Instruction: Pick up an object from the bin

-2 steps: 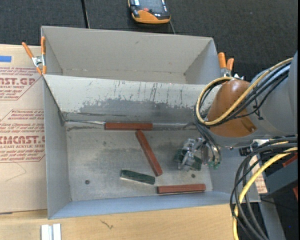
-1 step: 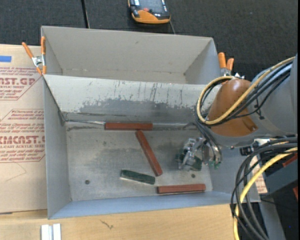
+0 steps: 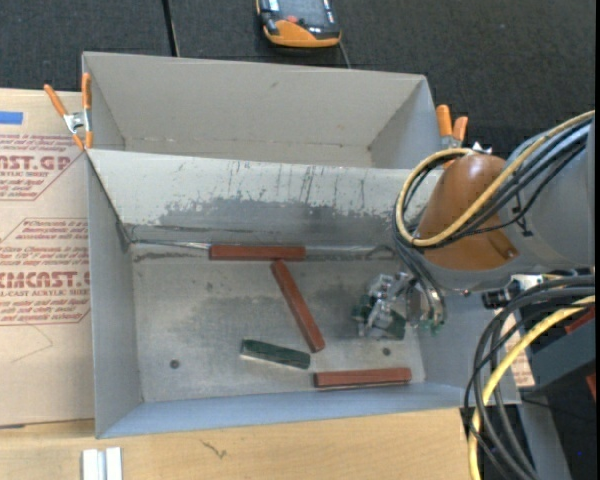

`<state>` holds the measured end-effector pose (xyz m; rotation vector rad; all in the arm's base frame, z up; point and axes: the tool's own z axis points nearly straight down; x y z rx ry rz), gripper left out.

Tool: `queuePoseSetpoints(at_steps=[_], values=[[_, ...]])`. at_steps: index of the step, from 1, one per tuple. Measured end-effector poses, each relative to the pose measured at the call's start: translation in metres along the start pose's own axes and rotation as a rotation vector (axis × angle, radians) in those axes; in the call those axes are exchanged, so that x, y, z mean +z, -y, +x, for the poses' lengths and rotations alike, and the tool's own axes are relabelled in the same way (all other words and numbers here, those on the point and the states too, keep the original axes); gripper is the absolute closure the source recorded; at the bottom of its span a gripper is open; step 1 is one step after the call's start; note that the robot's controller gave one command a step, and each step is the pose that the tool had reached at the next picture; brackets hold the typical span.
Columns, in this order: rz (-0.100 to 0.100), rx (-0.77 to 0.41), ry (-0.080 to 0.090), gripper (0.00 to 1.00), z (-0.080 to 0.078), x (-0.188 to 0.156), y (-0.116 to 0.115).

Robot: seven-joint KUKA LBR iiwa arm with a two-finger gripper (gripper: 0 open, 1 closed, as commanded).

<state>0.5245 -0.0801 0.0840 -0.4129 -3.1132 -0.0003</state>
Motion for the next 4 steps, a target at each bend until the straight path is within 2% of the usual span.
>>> queuePoseSetpoints(at_steps=[2,4], values=[[0.000,0.000,-0.008,1.00,0.002,-0.027,0.000],[-0.002,0.000,0.006,1.00,-0.001,-0.062,-0.001]])
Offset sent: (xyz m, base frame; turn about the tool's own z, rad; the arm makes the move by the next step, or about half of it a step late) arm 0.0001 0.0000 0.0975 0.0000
